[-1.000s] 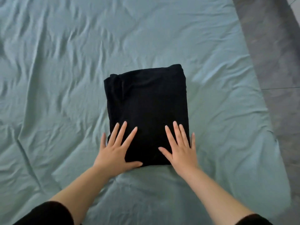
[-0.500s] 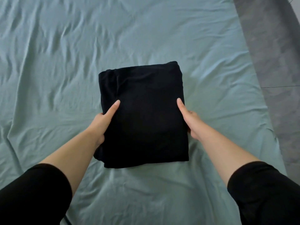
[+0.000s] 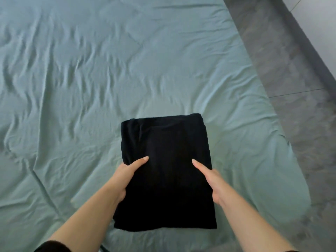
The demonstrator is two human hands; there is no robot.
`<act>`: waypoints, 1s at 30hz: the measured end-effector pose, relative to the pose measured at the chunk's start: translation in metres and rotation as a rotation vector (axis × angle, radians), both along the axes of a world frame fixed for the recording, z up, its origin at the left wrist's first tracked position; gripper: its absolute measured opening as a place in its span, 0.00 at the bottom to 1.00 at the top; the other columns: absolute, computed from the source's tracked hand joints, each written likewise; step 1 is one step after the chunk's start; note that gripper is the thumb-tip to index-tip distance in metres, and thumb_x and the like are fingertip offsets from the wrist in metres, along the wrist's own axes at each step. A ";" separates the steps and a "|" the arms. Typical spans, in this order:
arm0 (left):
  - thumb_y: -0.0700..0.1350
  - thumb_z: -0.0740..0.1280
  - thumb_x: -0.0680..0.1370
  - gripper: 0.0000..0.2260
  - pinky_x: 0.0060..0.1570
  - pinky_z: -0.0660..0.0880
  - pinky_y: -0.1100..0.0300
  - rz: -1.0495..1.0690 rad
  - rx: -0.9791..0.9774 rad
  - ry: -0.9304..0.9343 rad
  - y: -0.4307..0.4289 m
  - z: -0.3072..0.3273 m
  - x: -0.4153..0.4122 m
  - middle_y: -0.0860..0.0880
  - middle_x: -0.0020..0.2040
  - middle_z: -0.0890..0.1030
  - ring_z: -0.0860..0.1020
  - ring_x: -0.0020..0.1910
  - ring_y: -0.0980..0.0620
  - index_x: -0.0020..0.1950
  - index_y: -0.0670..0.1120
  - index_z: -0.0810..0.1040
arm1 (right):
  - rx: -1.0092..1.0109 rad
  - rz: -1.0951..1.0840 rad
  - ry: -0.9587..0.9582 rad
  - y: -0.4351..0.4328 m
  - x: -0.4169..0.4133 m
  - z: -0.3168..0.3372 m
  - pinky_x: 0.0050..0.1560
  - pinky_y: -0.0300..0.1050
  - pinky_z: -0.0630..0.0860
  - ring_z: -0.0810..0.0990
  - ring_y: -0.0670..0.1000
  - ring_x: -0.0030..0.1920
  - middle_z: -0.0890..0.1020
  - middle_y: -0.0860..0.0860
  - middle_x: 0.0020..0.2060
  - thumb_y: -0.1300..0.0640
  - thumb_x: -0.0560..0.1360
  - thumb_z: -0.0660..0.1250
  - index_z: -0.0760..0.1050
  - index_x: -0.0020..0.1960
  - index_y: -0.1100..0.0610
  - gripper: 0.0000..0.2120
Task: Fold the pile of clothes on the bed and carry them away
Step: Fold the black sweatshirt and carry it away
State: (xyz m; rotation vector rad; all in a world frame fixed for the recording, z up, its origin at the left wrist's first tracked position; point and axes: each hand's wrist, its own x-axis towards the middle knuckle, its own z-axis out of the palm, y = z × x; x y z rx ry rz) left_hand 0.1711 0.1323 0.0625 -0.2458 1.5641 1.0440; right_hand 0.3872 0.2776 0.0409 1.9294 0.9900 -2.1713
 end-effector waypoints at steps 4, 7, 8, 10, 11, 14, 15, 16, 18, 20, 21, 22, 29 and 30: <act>0.51 0.75 0.70 0.21 0.40 0.82 0.54 -0.072 0.059 -0.017 -0.017 0.054 0.014 0.44 0.48 0.86 0.85 0.46 0.44 0.59 0.46 0.79 | 0.034 -0.107 0.086 -0.039 0.029 0.062 0.60 0.55 0.77 0.84 0.54 0.52 0.85 0.51 0.50 0.38 0.56 0.80 0.80 0.59 0.54 0.36; 0.53 0.76 0.68 0.23 0.48 0.81 0.50 -0.204 0.114 -0.035 -0.022 0.106 0.022 0.44 0.51 0.85 0.84 0.49 0.43 0.61 0.47 0.79 | 0.077 -0.194 0.093 -0.070 0.053 0.117 0.57 0.52 0.78 0.84 0.52 0.51 0.86 0.49 0.48 0.36 0.56 0.79 0.80 0.56 0.52 0.33; 0.53 0.76 0.68 0.23 0.46 0.81 0.51 -0.246 0.136 -0.040 -0.021 0.124 0.026 0.44 0.50 0.85 0.84 0.48 0.44 0.61 0.48 0.79 | 0.091 -0.238 0.098 -0.080 0.063 0.135 0.53 0.50 0.80 0.85 0.52 0.49 0.86 0.48 0.45 0.36 0.56 0.79 0.80 0.54 0.52 0.32; 0.54 0.76 0.68 0.24 0.42 0.82 0.54 -0.332 0.185 -0.024 -0.017 0.159 0.038 0.46 0.49 0.86 0.85 0.47 0.45 0.60 0.50 0.78 | 0.102 -0.333 0.121 -0.097 0.086 0.167 0.48 0.47 0.80 0.85 0.52 0.48 0.87 0.50 0.44 0.38 0.57 0.79 0.80 0.51 0.54 0.30; 0.54 0.76 0.67 0.24 0.42 0.82 0.54 -0.376 0.216 -0.008 -0.013 0.174 0.044 0.47 0.49 0.86 0.85 0.48 0.46 0.61 0.51 0.77 | 0.102 -0.377 0.150 -0.104 0.097 0.182 0.48 0.47 0.80 0.85 0.53 0.48 0.86 0.52 0.46 0.39 0.59 0.79 0.81 0.52 0.55 0.29; 0.55 0.77 0.66 0.26 0.46 0.81 0.55 -0.548 0.300 0.040 0.004 0.217 0.074 0.51 0.50 0.85 0.84 0.48 0.49 0.62 0.52 0.76 | 0.125 -0.528 0.206 -0.128 0.132 0.222 0.51 0.49 0.79 0.85 0.55 0.50 0.85 0.55 0.50 0.43 0.63 0.78 0.81 0.55 0.56 0.26; 0.55 0.77 0.66 0.26 0.43 0.81 0.58 -0.598 0.325 0.051 0.010 0.230 0.086 0.53 0.49 0.86 0.85 0.47 0.51 0.61 0.53 0.76 | 0.141 -0.585 0.220 -0.135 0.145 0.235 0.49 0.48 0.80 0.85 0.55 0.50 0.86 0.54 0.49 0.43 0.64 0.78 0.81 0.56 0.56 0.25; 0.55 0.77 0.65 0.25 0.40 0.81 0.61 -0.643 0.346 0.060 0.015 0.242 0.098 0.54 0.48 0.86 0.85 0.46 0.52 0.60 0.53 0.76 | 0.153 -0.639 0.227 -0.142 0.157 0.246 0.47 0.47 0.81 0.85 0.55 0.50 0.86 0.54 0.49 0.44 0.65 0.77 0.80 0.57 0.55 0.25; 0.55 0.76 0.65 0.24 0.40 0.81 0.60 -0.744 0.379 0.075 0.022 0.264 0.128 0.53 0.47 0.86 0.85 0.46 0.52 0.59 0.53 0.76 | 0.174 -0.722 0.233 -0.159 0.184 0.270 0.44 0.46 0.81 0.85 0.54 0.50 0.86 0.53 0.50 0.44 0.65 0.77 0.79 0.58 0.55 0.26; 0.57 0.76 0.63 0.26 0.45 0.80 0.56 -0.827 0.408 0.098 0.025 0.280 0.159 0.52 0.48 0.86 0.85 0.47 0.51 0.59 0.53 0.77 | 0.209 -0.788 0.226 -0.175 0.212 0.286 0.48 0.48 0.81 0.85 0.54 0.51 0.85 0.52 0.51 0.42 0.64 0.77 0.77 0.61 0.54 0.30; 0.57 0.76 0.63 0.27 0.49 0.80 0.54 -0.858 0.421 0.109 0.025 0.287 0.175 0.52 0.50 0.85 0.84 0.48 0.50 0.60 0.53 0.76 | 0.224 -0.820 0.214 -0.183 0.226 0.292 0.52 0.50 0.80 0.84 0.54 0.52 0.85 0.53 0.53 0.41 0.63 0.78 0.76 0.63 0.54 0.33; 0.57 0.77 0.64 0.29 0.52 0.79 0.52 -0.883 0.431 0.117 0.024 0.292 0.192 0.51 0.52 0.85 0.84 0.49 0.50 0.62 0.53 0.76 | 0.237 -0.846 0.199 -0.190 0.241 0.299 0.57 0.52 0.78 0.83 0.55 0.55 0.83 0.53 0.56 0.40 0.61 0.78 0.74 0.66 0.54 0.37; 0.57 0.76 0.59 0.30 0.50 0.79 0.50 -1.011 0.438 0.125 0.008 0.324 0.338 0.50 0.50 0.86 0.84 0.48 0.48 0.60 0.54 0.77 | 0.281 -0.943 0.142 -0.227 0.381 0.331 0.59 0.53 0.78 0.83 0.55 0.53 0.83 0.54 0.55 0.40 0.61 0.77 0.72 0.66 0.56 0.39; 0.57 0.76 0.59 0.30 0.50 0.79 0.51 -1.015 0.437 0.133 0.006 0.326 0.361 0.50 0.50 0.86 0.84 0.48 0.48 0.60 0.53 0.77 | 0.282 -0.939 0.152 -0.232 0.406 0.334 0.56 0.51 0.80 0.85 0.54 0.50 0.85 0.53 0.51 0.41 0.62 0.77 0.74 0.63 0.56 0.35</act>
